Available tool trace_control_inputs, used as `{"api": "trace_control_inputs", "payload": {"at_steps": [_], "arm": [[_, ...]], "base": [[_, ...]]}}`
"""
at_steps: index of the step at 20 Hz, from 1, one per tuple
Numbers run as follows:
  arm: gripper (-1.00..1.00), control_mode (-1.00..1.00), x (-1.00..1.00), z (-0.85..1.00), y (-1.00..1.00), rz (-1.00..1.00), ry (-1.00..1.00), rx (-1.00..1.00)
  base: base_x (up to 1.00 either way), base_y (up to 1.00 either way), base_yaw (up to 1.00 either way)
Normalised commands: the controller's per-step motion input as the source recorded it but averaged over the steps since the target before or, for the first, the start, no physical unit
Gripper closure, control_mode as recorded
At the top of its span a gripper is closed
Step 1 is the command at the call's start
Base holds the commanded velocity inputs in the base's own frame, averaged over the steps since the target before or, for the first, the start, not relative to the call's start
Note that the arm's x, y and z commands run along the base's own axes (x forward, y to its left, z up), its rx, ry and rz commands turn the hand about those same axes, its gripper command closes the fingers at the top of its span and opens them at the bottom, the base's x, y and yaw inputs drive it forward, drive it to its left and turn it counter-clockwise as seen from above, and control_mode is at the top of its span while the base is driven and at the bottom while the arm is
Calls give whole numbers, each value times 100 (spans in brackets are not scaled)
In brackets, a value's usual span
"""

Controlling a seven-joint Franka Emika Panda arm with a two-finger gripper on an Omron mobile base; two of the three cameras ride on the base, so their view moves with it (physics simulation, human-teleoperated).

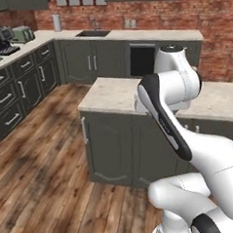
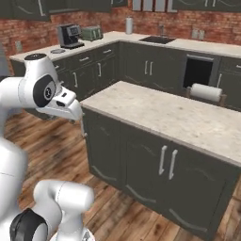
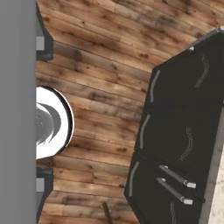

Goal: Move the hot dog bun to the plate on the dining table and place the condiment next to that plate. Then navigate to the fridge and take the sausage and place it on the plate as well.

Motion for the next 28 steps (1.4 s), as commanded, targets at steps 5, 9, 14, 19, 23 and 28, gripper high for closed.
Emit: {"api": "trace_control_inputs", "payload": {"at_steps": [5, 9, 14, 19, 23, 28], "arm": [[-100, 100, 0, 0, 0, 0, 0, 0], [-100, 100, 0, 0, 0, 0, 0, 0], [-100, 100, 0, 0, 0, 0, 0, 0], [-100, 100, 0, 0, 0, 0, 0, 0], [-100, 100, 0, 0, 0, 0, 0, 0], [-100, 100, 0, 0, 0, 0, 0, 0]], "base": [[57, 100, -27], [47, 100, -28], [46, 100, -28], [68, 100, -28], [85, 100, -27], [99, 98, -22]]}}
